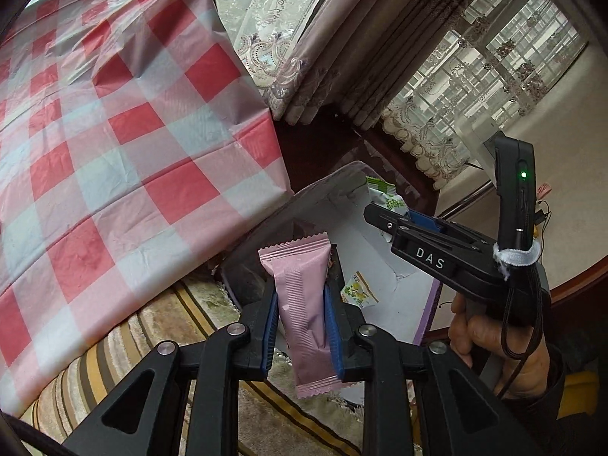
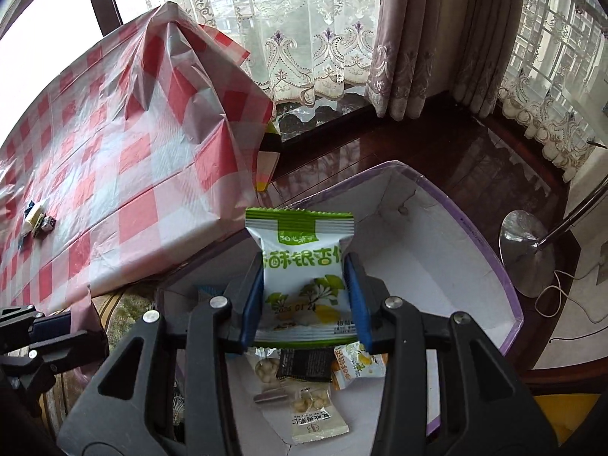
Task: Organize snacks
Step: 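Carry both packets to the white box and open both tools over it, then move both tools back over the remaining snacks on the tablecloth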
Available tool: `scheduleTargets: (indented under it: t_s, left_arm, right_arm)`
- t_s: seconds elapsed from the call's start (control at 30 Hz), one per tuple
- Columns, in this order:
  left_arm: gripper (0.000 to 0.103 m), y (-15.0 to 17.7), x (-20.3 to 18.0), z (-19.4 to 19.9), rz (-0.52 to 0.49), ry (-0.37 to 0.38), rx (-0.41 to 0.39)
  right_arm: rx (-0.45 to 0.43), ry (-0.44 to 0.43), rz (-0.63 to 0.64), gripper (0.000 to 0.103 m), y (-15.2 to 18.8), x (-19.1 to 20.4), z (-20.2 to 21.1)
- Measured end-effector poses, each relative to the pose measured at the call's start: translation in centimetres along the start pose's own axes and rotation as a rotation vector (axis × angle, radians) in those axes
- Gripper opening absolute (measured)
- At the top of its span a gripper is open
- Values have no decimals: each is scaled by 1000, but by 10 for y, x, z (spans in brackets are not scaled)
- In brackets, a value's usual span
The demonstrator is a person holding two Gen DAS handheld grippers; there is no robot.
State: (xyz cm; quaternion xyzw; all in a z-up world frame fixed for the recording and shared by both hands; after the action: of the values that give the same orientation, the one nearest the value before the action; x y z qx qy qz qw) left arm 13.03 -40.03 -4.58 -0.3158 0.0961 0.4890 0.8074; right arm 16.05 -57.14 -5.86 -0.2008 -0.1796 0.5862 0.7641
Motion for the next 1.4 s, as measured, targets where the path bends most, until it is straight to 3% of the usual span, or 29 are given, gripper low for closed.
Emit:
scheduleTargets:
  t_s: [0.07, 0.17, 0.47, 0.73, 1.07, 1.4]
  left_arm:
    - [33, 3, -5, -5, -7, 15, 30]
    - [40, 3, -2, -4, 9, 1, 23]
    - [42, 0, 12, 2, 45, -21, -4]
    - [42, -5, 36, 19, 68, -88, -66]
    - [42, -15, 92, 56, 154, -174, -168]
    - [42, -12, 171, 98, 280, -260, -253]
  right_arm:
    - [-4, 0, -11, 58, -2, -2, 0]
    - [-7, -4, -8, 60, -2, -2, 2]
    - [3, -24, 32, 60, -2, 17, 2]
    - [0, -40, 88, 60, -5, 45, 8]
    - [-5, -133, 190, 60, -13, 120, 14]
    - [-5, -219, 308, 60, -20, 209, 7]
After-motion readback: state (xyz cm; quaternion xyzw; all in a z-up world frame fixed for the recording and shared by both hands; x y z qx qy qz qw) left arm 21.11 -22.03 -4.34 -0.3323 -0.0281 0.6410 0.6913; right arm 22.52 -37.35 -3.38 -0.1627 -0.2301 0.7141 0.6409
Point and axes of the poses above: each gripper's, at about its wrist camera, not at the fingertips, and z roughly against the way its jaws point, x to its left, y to its underside, the point moved 8 cm from there along -z, roughly the way its jaws point, and after that the axes turned 2 degrees about z, right-handed, at the moved point
